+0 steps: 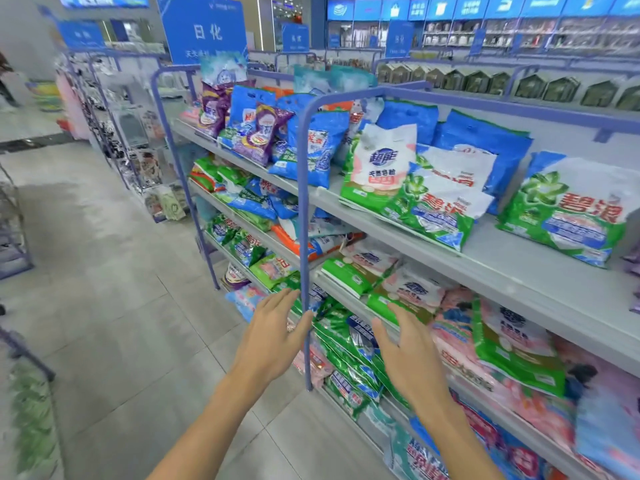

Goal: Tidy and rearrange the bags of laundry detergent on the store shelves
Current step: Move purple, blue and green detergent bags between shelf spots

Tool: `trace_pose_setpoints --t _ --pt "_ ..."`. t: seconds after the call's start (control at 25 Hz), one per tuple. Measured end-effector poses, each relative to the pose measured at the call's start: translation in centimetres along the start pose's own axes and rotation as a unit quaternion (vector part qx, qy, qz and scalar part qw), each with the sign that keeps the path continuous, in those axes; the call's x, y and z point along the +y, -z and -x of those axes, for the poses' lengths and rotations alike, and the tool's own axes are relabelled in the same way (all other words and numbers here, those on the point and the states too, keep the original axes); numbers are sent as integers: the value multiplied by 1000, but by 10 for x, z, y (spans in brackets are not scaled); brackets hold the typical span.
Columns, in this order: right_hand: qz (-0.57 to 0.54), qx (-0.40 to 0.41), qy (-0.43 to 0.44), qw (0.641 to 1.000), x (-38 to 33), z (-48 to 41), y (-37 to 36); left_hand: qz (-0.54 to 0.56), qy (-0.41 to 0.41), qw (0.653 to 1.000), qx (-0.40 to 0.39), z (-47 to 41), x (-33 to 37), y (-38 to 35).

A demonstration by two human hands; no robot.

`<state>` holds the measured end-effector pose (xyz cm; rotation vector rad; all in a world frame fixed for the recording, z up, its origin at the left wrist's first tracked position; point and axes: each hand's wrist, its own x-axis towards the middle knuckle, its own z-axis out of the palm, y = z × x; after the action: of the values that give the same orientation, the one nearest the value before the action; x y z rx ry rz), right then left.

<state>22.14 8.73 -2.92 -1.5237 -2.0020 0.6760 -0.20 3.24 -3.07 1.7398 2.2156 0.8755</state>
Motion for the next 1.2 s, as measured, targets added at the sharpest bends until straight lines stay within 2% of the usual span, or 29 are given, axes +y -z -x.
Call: trace_pose_setpoints --t 0.4,0.76,1.2 --pt "-47 -11 27 998 -162 -111 -124 10 21 999 40 -105 -169 104" --pt "-50 -2 45 998 -262 -227 -206 9 -10 999 35 -228 -259 148" --pt "-94 76 48 992 -348 -440 -283 3 1 999 33 -465 -382 196"
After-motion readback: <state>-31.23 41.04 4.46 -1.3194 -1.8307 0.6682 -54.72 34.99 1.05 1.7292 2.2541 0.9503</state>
